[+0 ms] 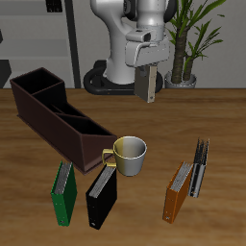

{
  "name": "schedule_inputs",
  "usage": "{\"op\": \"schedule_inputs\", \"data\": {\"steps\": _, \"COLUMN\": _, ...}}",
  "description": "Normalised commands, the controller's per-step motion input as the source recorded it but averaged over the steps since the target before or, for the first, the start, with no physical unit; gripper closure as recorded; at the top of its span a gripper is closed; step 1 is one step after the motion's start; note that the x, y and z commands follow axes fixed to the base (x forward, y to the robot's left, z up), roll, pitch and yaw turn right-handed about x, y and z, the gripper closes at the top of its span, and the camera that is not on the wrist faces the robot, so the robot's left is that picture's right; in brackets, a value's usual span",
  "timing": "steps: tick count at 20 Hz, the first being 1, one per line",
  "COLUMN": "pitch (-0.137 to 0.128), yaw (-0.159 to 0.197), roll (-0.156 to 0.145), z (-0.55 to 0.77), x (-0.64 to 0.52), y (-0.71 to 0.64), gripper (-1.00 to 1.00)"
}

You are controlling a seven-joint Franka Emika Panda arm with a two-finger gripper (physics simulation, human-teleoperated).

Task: Place the yellow book into the right desk caddy's back compartment

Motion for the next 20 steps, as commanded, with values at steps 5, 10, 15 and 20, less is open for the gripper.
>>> {"op": "schedule_inputs", "data": {"steps": 5, "pitch": 0.016, "yaw": 0.036, "roll": -0.031, "z": -0.09, "x": -0.41, "y": -0.11, "gripper": 1.0}}
{"op": "schedule_inputs", "data": {"steps": 10, "pitch": -0.04, "yaw": 0.05, "roll": -0.028, "z": 0.1, "x": -0.49, "y": -0.15, "gripper": 1.0}}
{"op": "schedule_inputs", "data": {"steps": 15, "pitch": -0.013, "yaw": 0.012, "roll": -0.044, "z": 0.13, "x": -0.38, "y": -0.34, "gripper": 1.0}}
{"op": "schedule_inputs", "data": {"steps": 20, "pitch": -0.025, "yaw": 0.009, "roll": -0.043, "z": 0.04, "x": -0.34, "y": -0.41, "gripper": 1.0}}
